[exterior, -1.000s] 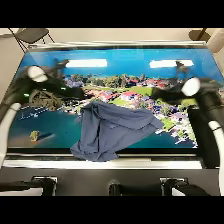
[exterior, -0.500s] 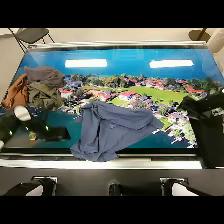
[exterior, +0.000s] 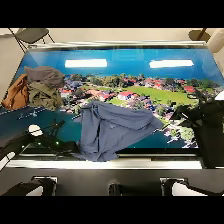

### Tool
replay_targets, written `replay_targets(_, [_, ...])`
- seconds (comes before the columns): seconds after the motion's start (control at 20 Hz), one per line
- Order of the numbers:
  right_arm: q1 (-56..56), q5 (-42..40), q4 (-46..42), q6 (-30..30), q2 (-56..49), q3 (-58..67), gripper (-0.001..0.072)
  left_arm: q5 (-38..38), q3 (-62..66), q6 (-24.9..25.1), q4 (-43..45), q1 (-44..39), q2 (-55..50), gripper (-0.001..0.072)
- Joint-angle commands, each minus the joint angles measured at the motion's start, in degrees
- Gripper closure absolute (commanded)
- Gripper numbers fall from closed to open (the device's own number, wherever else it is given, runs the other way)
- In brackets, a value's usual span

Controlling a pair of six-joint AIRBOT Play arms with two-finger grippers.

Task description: Fold the shirts.

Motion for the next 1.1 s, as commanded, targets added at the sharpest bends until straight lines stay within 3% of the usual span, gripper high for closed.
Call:
replay_targets(0.0, [0.0,0.3,1.9,-1.1,-1.8,-0.4,0.0091,2.9,-0.6,0.1,-0.4,-4.1,-1.7,0.0087])
replay_targets(0.2, [0.0,0.3,2.5,-1.6,-4.0,-0.4,0.0051,8.0,-0.6,-4.0,-0.4,-5.6,-2.4,0.0381])
replay_targets(0.3, [0.0,0.3,2.4,-1.6,-5.3,-0.4,0.0051,8.7,-0.6,-4.4,-0.4,-5.6,-2.4,0.068])
replay_targets(0.45, [4.4,-1.2,0.0,-3.3,-6.9,-2.1,0.0024,8.8,-0.6,-4.2,-0.4,-5.6,-2.3,0.0674])
replay_targets(0.65, [9.3,-13.2,-2.5,-1.1,-7.4,-4.6,0.0017,6.8,-0.6,-4.3,-0.4,-5.6,-1.7,0.0674])
replay_targets(0.8, [9.6,-12.7,0.5,-0.6,-9.9,-4.6,0.0041,7.1,-0.6,-4.2,-0.4,-5.6,-1.2,0.0674])
replay_targets(0.9, [9.6,-12.9,3.6,-0.6,-11.4,-4.6,0.026,7.4,-0.6,-4.2,-0.4,-5.6,-1.2,0.0674])
replay_targets(0.95, [9.6,-13.2,5.2,-0.3,-11.8,-4.5,0.0421,7.5,-0.6,-4.2,-0.4,-5.6,-1.2,0.0674])
replay_targets(1.0, [9.6,-13.6,6.1,0.7,-11.8,-4.5,0.0628,7.5,-0.5,-4.2,-0.4,-5.6,-1.2,0.0674])
replay_targets(1.05, [9.6,-13.4,6.8,1.1,-11.7,-4.1,0.0673,7.0,0.0,-4.0,-0.4,-5.6,-0.9,0.0674])
